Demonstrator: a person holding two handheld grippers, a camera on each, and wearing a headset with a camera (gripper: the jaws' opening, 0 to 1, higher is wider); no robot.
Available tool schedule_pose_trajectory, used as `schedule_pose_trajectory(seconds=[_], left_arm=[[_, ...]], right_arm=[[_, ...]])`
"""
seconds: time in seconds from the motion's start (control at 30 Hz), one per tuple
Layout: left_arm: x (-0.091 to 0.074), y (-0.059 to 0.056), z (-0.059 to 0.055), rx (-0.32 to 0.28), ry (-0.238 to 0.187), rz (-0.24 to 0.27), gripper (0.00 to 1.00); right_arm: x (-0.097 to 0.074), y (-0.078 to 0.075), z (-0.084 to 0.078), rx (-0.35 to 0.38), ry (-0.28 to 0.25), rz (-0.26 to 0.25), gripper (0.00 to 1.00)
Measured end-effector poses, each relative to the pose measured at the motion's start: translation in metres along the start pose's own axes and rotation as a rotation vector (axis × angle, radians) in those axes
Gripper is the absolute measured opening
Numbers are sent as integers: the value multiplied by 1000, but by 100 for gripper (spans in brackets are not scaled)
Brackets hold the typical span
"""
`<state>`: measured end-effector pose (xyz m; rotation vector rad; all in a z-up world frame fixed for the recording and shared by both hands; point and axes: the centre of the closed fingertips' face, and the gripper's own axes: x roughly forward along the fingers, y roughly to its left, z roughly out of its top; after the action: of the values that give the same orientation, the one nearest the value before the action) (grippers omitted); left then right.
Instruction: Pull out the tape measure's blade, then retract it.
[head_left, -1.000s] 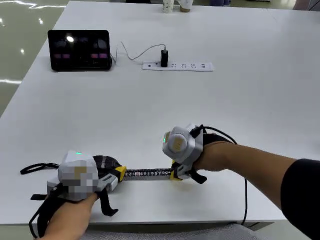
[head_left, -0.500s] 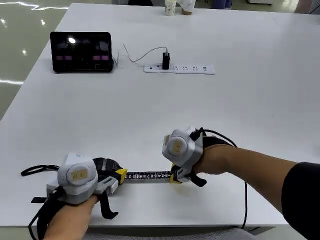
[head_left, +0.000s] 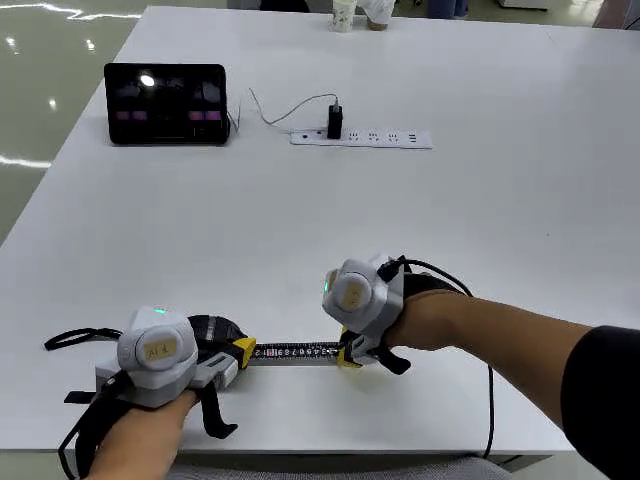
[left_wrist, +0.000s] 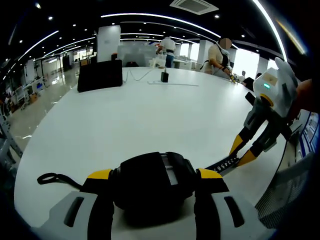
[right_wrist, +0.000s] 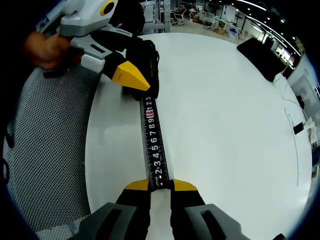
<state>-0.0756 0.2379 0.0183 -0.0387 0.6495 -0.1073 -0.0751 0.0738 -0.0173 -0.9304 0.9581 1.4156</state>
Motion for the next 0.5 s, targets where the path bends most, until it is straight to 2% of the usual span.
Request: schedule_pose_trajectory(seconds=[0.37, 0.5], left_arm=[[-1, 0, 0, 6, -3, -2, 60], [0, 0, 0, 5, -2, -2, 60]], right_arm=[[2, 0, 4, 6, -8, -3, 11], [4, 1, 11, 5, -24, -1, 11]])
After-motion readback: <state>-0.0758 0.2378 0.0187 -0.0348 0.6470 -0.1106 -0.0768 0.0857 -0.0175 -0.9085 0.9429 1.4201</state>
